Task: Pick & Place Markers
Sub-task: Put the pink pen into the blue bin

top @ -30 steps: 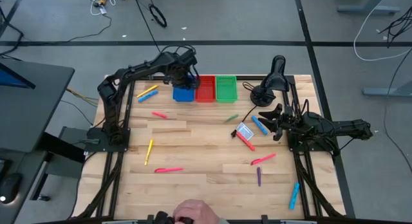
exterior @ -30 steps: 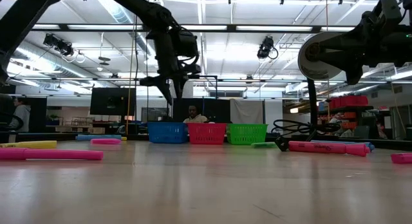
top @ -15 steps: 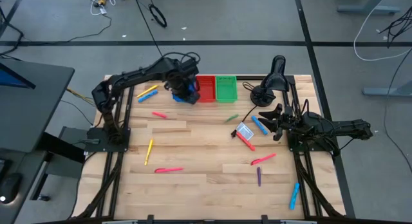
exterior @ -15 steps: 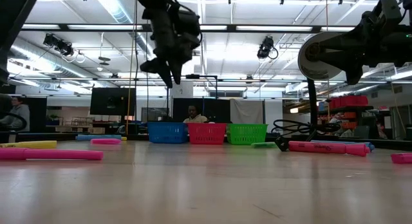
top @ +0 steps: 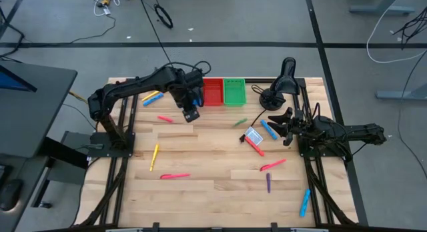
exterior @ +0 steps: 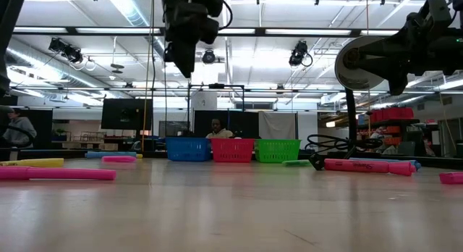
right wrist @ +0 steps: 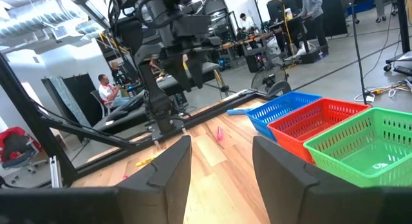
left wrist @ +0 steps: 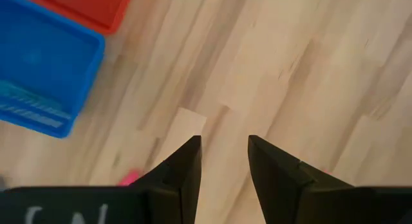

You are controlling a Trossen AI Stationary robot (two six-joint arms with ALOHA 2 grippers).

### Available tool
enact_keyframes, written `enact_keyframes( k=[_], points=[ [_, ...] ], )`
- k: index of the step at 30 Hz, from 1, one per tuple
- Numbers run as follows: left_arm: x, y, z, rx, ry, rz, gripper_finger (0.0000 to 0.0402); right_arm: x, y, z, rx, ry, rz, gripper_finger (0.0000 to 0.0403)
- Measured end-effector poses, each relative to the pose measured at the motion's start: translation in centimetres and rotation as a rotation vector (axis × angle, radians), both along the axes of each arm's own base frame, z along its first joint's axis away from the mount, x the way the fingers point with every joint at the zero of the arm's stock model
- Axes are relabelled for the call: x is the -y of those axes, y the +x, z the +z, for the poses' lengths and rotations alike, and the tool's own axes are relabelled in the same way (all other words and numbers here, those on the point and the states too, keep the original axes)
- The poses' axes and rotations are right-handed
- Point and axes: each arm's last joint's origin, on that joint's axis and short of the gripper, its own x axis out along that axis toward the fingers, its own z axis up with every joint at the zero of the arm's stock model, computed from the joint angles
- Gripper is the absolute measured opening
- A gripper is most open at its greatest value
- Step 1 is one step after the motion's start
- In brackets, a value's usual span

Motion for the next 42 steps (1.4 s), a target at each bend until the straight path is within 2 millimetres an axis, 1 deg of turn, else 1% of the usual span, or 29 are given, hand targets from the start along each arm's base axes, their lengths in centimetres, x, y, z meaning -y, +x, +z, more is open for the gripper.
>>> enact_keyframes(
  k=[18, 22, 24, 30, 33, 42],
  points=[
    [2.8, -0.4, 0.7, -0.032, 0.237, -0.795, 0.0133, 0.0, 0.0, 0.0, -0.001, 0.000, 0.000, 0.0166],
    [3.5, -0.4, 0.8, -0.031, 0.265, -0.912, 0.0133, 0.0, 0.0, 0.0, -0.001, 0.000, 0.000, 0.0166],
    [3.7, -0.5, 0.8, -0.040, 0.264, -0.944, 0.0133, 0.0, 0.0, 0.0, 0.000, 0.000, 0.000, 0.0166],
    [3.6, -0.7, 0.8, -0.054, 0.257, -0.942, 0.0133, 0.0, 0.0, 0.0, 0.000, 0.000, 0.000, 0.0166],
    [3.2, -1.1, 0.9, -0.066, 0.252, -0.948, 0.0133, 0.0, 0.0, 0.0, 0.000, 0.000, -0.001, 0.0166],
    [1.0, -2.7, 1.6, -0.100, 0.260, -0.864, 0.0133, 0.0, 0.0, 0.0, 0.000, 0.000, 0.000, 0.0166]
  ],
)
